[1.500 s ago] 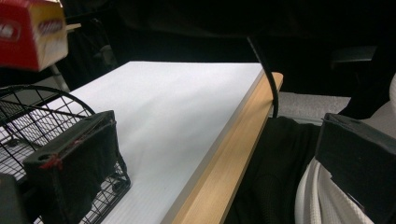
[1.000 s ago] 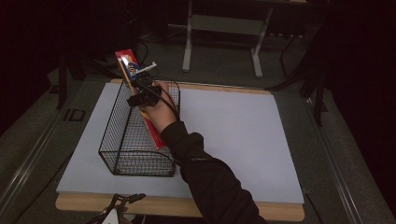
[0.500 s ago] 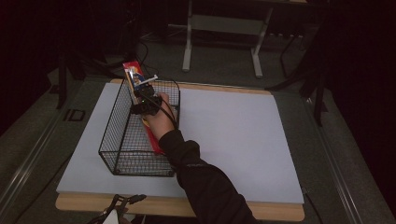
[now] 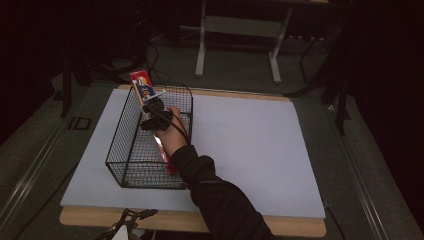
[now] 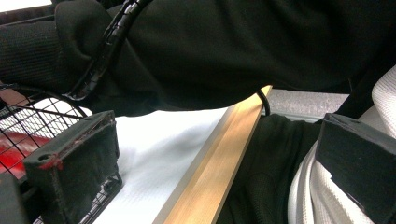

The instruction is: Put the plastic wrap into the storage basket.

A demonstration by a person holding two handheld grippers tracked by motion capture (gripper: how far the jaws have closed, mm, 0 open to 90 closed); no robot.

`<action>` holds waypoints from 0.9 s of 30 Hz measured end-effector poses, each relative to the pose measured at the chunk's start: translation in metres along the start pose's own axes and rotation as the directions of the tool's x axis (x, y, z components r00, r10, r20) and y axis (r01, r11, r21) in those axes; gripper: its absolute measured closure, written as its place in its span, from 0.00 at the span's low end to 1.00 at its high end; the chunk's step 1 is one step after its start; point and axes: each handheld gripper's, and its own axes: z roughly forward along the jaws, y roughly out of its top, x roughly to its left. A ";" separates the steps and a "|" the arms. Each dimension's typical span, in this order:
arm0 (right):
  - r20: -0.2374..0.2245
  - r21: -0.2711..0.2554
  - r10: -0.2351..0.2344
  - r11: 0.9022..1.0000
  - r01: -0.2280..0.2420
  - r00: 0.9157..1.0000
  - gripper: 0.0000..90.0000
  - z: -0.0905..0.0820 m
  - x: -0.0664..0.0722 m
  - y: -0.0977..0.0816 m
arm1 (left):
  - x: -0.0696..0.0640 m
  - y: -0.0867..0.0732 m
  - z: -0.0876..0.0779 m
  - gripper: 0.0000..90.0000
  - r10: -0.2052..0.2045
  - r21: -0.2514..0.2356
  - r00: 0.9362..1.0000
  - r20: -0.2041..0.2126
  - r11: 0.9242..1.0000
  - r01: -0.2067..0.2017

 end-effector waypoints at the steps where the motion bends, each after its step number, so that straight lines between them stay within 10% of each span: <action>1: -0.002 -0.006 0.001 1.000 -0.001 1.000 0.42 0.001 -0.002 -0.001 | 0.000 0.000 0.000 0.00 0.000 0.001 1.000 -0.001 1.000 0.000; 14: -0.062 -0.009 0.000 1.000 0.000 0.998 0.26 -0.009 -0.007 0.001 | 0.000 -0.001 0.000 0.00 -0.002 0.005 1.000 -0.001 1.000 0.002; 27: -0.216 -0.073 -0.137 0.990 0.124 0.967 0.16 -0.057 -0.033 -0.014 | 0.000 -0.001 0.002 0.00 -0.006 0.015 1.000 -0.003 1.000 0.006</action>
